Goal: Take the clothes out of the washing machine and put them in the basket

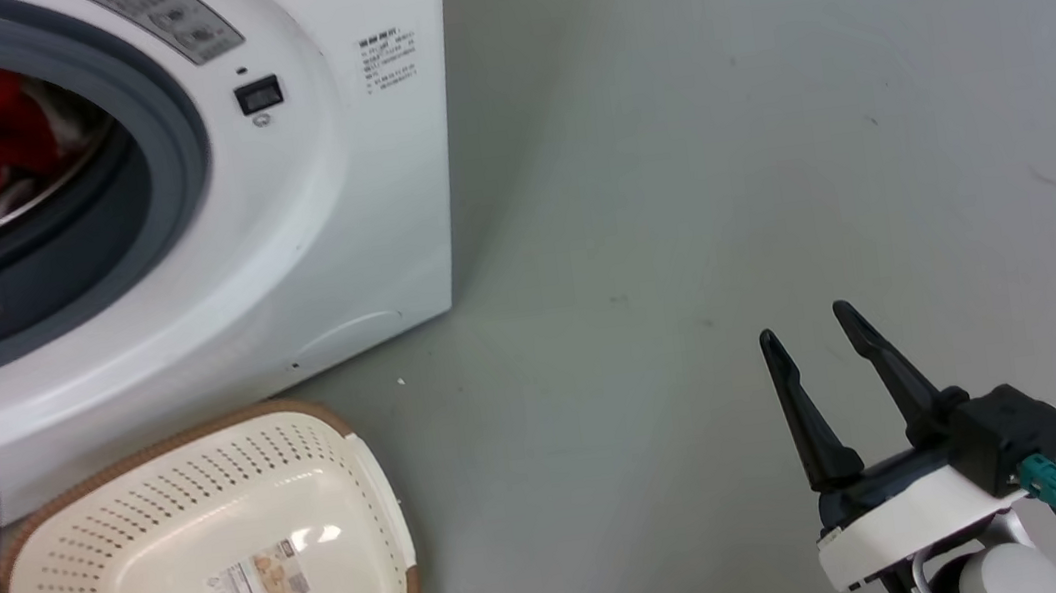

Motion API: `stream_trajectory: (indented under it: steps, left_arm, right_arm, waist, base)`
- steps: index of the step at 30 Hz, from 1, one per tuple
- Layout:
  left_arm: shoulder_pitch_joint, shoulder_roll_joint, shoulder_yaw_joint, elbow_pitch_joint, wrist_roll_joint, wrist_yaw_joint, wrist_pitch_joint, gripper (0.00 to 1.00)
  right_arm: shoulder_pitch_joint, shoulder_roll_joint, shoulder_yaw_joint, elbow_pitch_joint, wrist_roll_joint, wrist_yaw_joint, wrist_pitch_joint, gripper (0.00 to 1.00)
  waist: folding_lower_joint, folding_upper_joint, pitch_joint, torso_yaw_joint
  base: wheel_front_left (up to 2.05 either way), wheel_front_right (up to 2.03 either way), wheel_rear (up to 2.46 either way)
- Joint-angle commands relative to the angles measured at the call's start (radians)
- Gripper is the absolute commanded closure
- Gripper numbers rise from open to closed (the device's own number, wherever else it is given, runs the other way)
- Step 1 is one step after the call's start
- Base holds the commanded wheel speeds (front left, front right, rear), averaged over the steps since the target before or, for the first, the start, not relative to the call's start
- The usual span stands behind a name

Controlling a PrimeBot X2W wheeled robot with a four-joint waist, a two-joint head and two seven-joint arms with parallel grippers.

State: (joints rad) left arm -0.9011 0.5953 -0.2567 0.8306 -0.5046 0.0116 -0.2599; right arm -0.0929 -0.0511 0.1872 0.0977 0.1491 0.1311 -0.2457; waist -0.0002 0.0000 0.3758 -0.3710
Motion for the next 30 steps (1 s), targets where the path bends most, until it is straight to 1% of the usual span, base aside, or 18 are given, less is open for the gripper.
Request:
stream_trajectory:
  steps: [1,11,13,18,23,26,30]
  left_arm:
    - [0.047,-0.021,0.024,-0.040,0.015,0.004,-0.008,1.00]
    - [0.302,-0.135,0.158,-0.279,0.107,0.008,-0.008,1.00]
    - [0.355,-0.164,0.176,-0.337,0.127,0.013,-0.008,1.00]
    - [0.472,-0.219,0.212,-0.492,0.172,0.010,-0.008,1.00]
    - [0.580,-0.275,0.227,-0.649,0.205,0.008,-0.007,1.00]
    - [0.639,-0.297,0.232,-0.733,0.217,0.011,-0.007,1.00]
    - [0.730,-0.323,0.212,-0.823,0.229,0.011,-0.005,1.00]
  right_arm:
    - [0.020,0.002,-0.006,0.001,-0.006,-0.001,0.006,0.00]
    - [0.054,0.002,-0.037,-0.019,-0.031,-0.001,0.051,0.00]
    - [0.061,0.002,-0.043,-0.023,-0.035,-0.001,0.059,0.00]
    - [0.084,0.002,-0.062,-0.035,-0.042,-0.001,0.078,0.00]
    - [0.108,0.002,-0.075,-0.045,-0.049,-0.001,0.094,0.00]
    - [0.116,0.002,-0.085,-0.053,-0.052,-0.001,0.104,0.00]
    - [0.124,0.002,-0.094,-0.064,-0.060,-0.001,0.116,0.00]
  waist:
    - [0.0002,0.0000,-0.056,0.028]
    - [0.0002,0.0000,-0.163,0.097]
    - [0.0002,0.0000,-0.180,0.112]
    - [0.0002,0.0000,-0.214,0.151]
    - [0.0002,0.0000,-0.242,0.194]
    - [0.0002,0.0000,-0.254,0.216]
    - [0.0002,0.0000,-0.264,0.245]
  base:
    - [0.00,0.00,0.00]
    - [0.00,0.00,0.00]
    - [0.00,0.00,0.00]
    - [0.00,0.00,0.00]
    - [0.00,0.00,0.00]
    - [0.00,0.00,0.00]
    - [0.00,0.00,0.00]
